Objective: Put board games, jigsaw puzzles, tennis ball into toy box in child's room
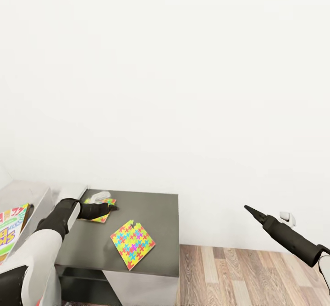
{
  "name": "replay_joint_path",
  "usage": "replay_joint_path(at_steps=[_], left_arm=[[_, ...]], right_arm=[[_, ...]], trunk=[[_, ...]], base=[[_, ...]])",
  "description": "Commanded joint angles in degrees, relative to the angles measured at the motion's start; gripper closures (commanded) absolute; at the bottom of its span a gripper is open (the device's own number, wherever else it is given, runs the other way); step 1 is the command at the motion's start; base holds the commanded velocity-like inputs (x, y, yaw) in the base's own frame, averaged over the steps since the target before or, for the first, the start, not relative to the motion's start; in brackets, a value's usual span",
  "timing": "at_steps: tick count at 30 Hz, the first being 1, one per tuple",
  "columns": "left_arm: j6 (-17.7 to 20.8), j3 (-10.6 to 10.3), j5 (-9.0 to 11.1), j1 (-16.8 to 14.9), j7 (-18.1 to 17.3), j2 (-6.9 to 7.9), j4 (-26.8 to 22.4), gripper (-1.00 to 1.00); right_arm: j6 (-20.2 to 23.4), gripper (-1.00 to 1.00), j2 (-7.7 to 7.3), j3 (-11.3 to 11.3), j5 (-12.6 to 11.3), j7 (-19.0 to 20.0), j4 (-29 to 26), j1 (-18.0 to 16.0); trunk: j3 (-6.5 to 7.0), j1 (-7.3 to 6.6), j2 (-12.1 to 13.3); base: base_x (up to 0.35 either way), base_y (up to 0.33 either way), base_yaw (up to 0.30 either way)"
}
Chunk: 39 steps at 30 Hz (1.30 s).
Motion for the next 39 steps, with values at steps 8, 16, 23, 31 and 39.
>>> replay_joint_path(at_steps=[8, 16, 23, 31, 39], left_arm=[[0.3, -3.1, -0.8, -0.1, -0.4, -2.24, 0.4, -1.0], [-0.1, -4.3, -0.7, 0.1, -0.4, -1.96, 0.4, -1.0], [-0.2, -4.5, -0.7, 0.1, -0.4, -2.02, 0.4, -1.0], [-0.3, -4.5, -0.7, 0.1, -0.4, -2.24, 0.4, -1.0], [-0.3, -4.5, -0.7, 0.1, -0.4, -2.22, 0.5, -1.0]], right_arm=[[0.4, -1.0, -0.1, -0.1, -0.1, 0.1, 0.0, -0.1], [0.3, -1.0, -0.01, -0.1, -0.2, 0.1, 0.0, -0.1], [0.3, -1.0, 0.01, -0.1, -0.2, 0.1, 0.0, -0.1], [0.0, -1.0, 0.01, -0.1, -0.2, 0.1, 0.5, -0.1], [0.1, -1.0, 0.01, -0.2, -0.3, 0.3, 0.6, -0.1]], trunk=[[-0.87, 0.03, -0.1], [-1.61, 0.03, -0.1], [-2.26, 0.03, -0.1], [-3.0, 0.03, -0.1], [-3.74, 0.03, -0.1]], base=[[0.0, 0.0, 0.0], [0.0, 0.0, 0.0], [0.0, 0.0, 0.0], [0.0, 0.0, 0.0], [0.0, 0.0, 0.0]])
